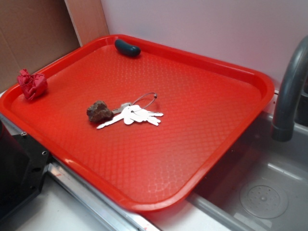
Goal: Grab the red paper.
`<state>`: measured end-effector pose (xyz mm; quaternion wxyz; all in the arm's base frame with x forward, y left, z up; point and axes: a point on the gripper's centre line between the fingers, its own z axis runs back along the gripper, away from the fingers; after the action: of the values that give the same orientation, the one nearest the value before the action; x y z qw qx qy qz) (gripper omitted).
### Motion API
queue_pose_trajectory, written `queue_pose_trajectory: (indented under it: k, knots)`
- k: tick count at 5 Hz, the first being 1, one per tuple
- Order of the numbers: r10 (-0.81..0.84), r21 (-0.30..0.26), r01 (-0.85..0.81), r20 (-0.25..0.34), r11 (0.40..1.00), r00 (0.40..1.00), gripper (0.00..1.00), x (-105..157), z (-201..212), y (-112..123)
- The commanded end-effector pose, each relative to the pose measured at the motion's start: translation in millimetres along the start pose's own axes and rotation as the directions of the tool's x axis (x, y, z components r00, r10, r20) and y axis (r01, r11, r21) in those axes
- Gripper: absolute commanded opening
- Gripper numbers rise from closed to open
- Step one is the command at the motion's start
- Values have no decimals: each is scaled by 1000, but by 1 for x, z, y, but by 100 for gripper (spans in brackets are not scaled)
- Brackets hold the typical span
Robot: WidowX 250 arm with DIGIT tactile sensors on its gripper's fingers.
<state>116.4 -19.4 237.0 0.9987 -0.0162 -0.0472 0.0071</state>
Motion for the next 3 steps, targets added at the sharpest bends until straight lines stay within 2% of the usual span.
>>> queue_pose_trajectory:
  k: [1, 2, 3]
  knots:
    - [0, 0, 0, 0, 1000, 1000, 100, 0, 0, 0]
    - [245, 79, -239, -82, 968, 966, 100, 0, -49, 52]
    - [459, 153, -447, -54, 881, 887, 100, -7, -78, 103]
